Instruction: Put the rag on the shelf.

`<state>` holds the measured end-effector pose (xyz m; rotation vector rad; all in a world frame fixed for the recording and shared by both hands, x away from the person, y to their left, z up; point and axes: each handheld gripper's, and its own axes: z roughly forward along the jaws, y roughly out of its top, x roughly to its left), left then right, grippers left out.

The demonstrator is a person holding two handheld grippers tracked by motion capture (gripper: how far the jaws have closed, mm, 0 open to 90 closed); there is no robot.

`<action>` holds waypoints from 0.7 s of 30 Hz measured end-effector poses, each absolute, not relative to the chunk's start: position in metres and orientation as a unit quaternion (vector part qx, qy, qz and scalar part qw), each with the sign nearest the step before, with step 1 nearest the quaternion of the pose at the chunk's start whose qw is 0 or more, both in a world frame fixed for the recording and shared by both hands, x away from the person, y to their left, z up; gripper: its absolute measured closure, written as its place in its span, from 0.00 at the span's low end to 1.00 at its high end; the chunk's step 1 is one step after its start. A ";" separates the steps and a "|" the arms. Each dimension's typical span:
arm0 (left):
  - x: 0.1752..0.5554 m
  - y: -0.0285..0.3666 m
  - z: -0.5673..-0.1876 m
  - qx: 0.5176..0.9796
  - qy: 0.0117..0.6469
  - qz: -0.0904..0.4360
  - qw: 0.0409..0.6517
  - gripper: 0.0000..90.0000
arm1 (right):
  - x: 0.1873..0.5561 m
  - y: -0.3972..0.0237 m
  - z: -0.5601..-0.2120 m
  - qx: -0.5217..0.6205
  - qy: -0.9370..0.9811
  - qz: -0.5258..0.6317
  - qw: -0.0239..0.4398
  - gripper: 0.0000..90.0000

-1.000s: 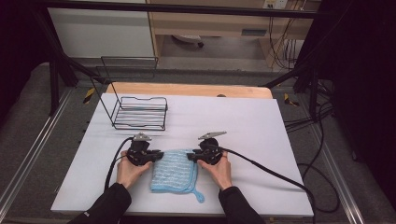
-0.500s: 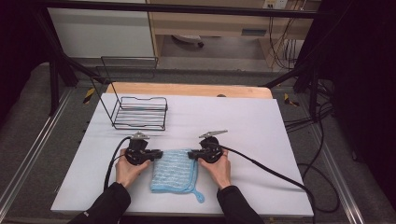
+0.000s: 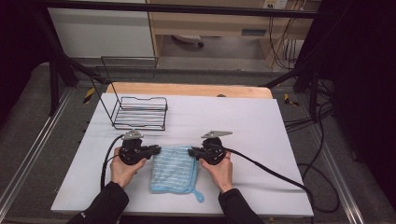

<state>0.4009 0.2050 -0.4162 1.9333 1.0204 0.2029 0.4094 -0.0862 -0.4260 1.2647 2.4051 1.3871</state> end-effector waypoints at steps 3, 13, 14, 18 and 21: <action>0.398 0.206 -0.410 0.781 0.408 0.089 0.464 0.90 | 0.406 -0.088 -0.420 0.409 0.783 0.466 0.049 0.90; 0.386 0.205 -0.390 0.776 0.390 0.108 0.484 0.91 | 0.397 -0.093 -0.404 0.402 0.769 0.493 0.061 0.92; 0.386 0.205 -0.389 0.776 0.388 0.110 0.485 0.91 | 0.397 -0.094 -0.403 0.398 0.769 0.496 0.063 0.92; 0.382 0.204 -0.382 0.774 0.381 0.117 0.491 0.91 | 0.394 -0.096 -0.396 0.396 0.764 0.506 0.065 0.92; 0.380 0.204 -0.378 0.774 0.376 0.126 0.494 0.91 | 0.391 -0.096 -0.391 0.391 0.763 0.508 0.074 0.92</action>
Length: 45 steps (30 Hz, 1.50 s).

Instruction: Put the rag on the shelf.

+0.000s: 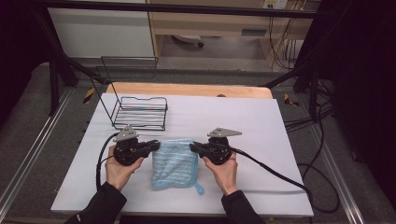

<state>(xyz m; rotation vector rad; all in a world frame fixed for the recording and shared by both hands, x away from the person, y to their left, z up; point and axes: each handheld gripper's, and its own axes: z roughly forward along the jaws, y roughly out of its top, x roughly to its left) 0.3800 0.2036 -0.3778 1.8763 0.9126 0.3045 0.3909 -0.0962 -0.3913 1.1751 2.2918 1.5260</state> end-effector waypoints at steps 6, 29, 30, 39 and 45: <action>0.376 0.205 -0.369 0.767 0.371 0.135 0.507 0.91 | 0.386 -0.096 -0.382 0.381 0.758 0.523 0.089 0.92; 0.364 0.216 -0.335 0.737 0.359 0.185 0.542 0.91 | 0.375 -0.087 -0.344 0.343 0.734 0.571 0.136 0.92; 0.364 0.217 -0.333 0.735 0.359 0.186 0.544 0.91 | 0.376 -0.086 -0.343 0.340 0.733 0.573 0.139 0.92; 0.362 0.231 -0.315 0.711 0.354 0.212 0.569 0.91 | 0.374 -0.073 -0.321 0.318 0.717 0.598 0.169 0.92; 0.362 0.245 -0.303 0.695 0.356 0.227 0.582 0.91 | 0.374 -0.057 -0.303 0.300 0.714 0.604 0.188 0.92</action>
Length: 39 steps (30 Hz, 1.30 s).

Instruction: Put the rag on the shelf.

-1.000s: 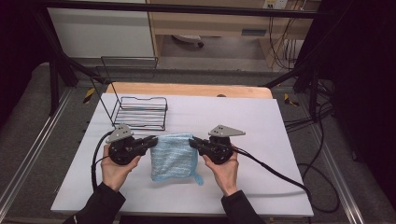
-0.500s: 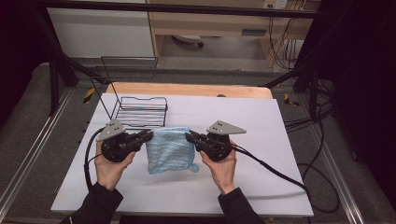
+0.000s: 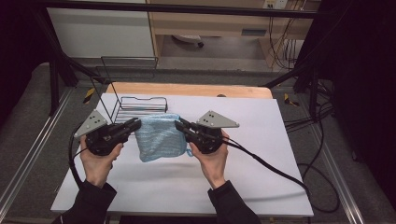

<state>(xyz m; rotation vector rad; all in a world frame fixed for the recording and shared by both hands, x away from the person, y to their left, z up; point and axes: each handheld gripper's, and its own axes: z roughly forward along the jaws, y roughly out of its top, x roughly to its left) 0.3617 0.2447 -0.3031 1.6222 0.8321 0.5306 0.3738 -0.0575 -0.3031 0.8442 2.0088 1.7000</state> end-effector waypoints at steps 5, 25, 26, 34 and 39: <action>0.362 0.254 -0.292 0.682 0.358 0.245 0.588 0.91 | 0.376 -0.044 -0.291 0.289 0.709 0.612 0.200 0.93; 0.377 0.283 -0.246 0.628 0.360 0.289 0.627 0.91 | 0.396 -0.002 -0.244 0.263 0.681 0.641 0.237 0.93; 0.379 0.284 -0.243 0.626 0.360 0.290 0.629 0.91 | 0.398 0.000 -0.242 0.262 0.680 0.642 0.238 0.93; 0.388 0.291 -0.219 0.611 0.357 0.307 0.637 0.91 | 0.410 0.010 -0.219 0.251 0.667 0.656 0.250 0.93; 0.392 0.296 -0.205 0.600 0.354 0.315 0.644 0.91 | 0.417 0.016 -0.206 0.243 0.661 0.661 0.258 0.93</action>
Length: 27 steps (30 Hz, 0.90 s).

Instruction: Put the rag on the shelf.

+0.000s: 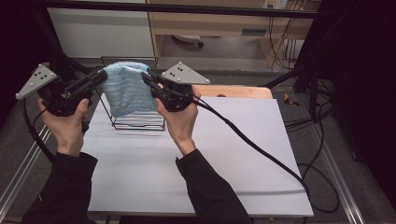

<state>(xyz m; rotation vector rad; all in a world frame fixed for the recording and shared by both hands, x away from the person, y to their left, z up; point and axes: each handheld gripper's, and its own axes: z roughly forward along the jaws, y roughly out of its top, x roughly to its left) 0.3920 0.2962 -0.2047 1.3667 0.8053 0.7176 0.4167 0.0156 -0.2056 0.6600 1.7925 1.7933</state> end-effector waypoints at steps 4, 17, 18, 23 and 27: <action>0.396 0.301 -0.193 0.594 0.352 0.322 0.648 0.91 | 0.421 0.021 -0.194 0.236 0.657 0.667 0.262 0.93; 0.409 0.313 -0.163 0.572 0.350 0.345 0.656 0.91 | 0.440 0.042 -0.162 0.227 0.647 0.676 0.270 0.93; 0.410 0.314 -0.161 0.570 0.351 0.346 0.657 0.91 | 0.441 0.043 -0.160 0.226 0.647 0.676 0.271 0.93; 0.417 0.322 -0.152 0.561 0.354 0.352 0.660 0.91 | 0.447 0.052 -0.151 0.223 0.644 0.678 0.275 0.93; 0.424 0.327 -0.147 0.556 0.358 0.355 0.661 0.92 | 0.454 0.059 -0.143 0.222 0.642 0.679 0.278 0.93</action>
